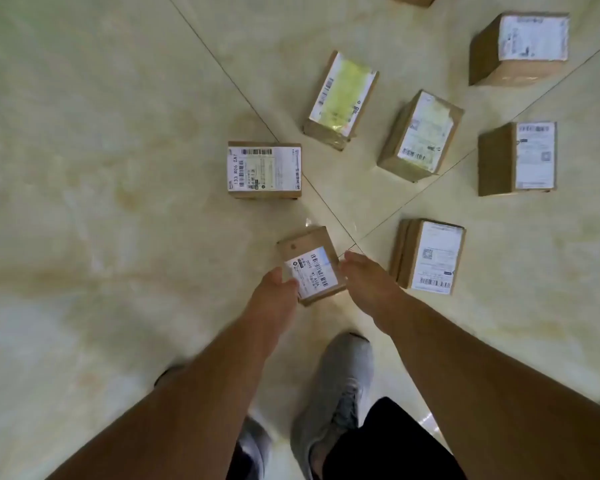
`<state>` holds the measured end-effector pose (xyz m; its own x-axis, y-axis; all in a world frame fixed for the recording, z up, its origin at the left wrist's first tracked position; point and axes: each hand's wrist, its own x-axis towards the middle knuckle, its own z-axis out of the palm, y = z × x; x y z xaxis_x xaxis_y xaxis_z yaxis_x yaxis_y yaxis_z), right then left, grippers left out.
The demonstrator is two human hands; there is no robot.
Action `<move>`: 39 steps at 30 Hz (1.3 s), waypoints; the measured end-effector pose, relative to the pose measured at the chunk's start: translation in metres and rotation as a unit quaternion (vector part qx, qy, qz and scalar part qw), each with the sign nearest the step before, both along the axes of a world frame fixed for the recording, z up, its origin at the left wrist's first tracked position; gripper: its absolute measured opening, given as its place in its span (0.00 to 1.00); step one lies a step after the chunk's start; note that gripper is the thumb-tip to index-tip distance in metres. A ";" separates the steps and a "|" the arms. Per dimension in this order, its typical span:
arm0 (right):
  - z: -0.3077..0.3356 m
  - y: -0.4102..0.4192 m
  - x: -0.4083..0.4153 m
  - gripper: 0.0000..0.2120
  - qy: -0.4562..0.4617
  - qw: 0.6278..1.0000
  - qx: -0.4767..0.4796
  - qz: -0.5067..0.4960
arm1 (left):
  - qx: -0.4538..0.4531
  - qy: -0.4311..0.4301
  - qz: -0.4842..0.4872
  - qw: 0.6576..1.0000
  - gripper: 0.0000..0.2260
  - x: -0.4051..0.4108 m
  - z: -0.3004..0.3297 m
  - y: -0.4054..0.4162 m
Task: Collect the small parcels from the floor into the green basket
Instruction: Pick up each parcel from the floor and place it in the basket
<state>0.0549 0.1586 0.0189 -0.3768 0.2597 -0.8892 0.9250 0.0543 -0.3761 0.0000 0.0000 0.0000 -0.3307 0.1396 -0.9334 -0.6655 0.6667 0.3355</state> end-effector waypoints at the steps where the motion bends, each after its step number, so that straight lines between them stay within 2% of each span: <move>1: -0.005 -0.004 -0.001 0.12 -0.014 1.000 -0.015 0.019 | 0.005 0.001 0.009 1.000 0.15 0.002 -0.008 0.002; 5: -0.007 -0.013 -0.008 0.18 -0.040 0.999 -0.006 0.023 | 0.026 -0.028 0.047 0.998 0.14 0.006 -0.010 0.003; 9: 0.040 -0.017 -0.017 0.17 -0.042 0.999 -0.006 0.005 | 0.047 -0.026 0.059 0.997 0.15 -0.001 0.039 -0.010; 13: 0.126 -0.026 -0.050 0.09 -0.017 0.999 -0.026 -0.026 | 0.082 -0.007 0.088 0.993 0.14 -0.029 0.128 -0.031; 22: 0.388 -0.108 -0.177 0.06 0.072 0.995 -0.061 0.037 | 0.112 0.080 0.176 0.975 0.18 -0.125 0.383 -0.122; 24: 0.450 -0.138 -0.205 0.10 0.085 0.992 -0.068 0.067 | 0.122 0.096 0.198 0.968 0.18 -0.144 0.440 -0.151; 26: 0.502 -0.164 -0.230 0.18 0.086 0.989 -0.062 0.098 | 0.125 0.113 0.219 0.961 0.17 -0.164 0.490 -0.181; 27: 0.526 -0.177 -0.241 0.18 0.089 0.989 -0.056 0.105 | 0.132 0.126 0.228 0.956 0.18 -0.172 0.514 -0.196; 32: 0.607 -0.234 -0.289 0.09 0.128 0.981 -0.069 0.129 | 0.138 0.180 0.258 0.939 0.18 -0.214 0.608 -0.259; 39: 0.662 -0.290 -0.365 0.08 0.173 0.972 -0.120 0.106 | 0.161 0.221 0.302 0.913 0.19 -0.281 0.658 -0.315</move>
<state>-0.3101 -0.1317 0.6806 -0.6866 -0.0552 -0.7249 0.7184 0.1016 -0.6881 -0.2814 -0.3151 0.6580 -0.7723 0.0515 -0.6332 -0.6317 0.0430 0.7740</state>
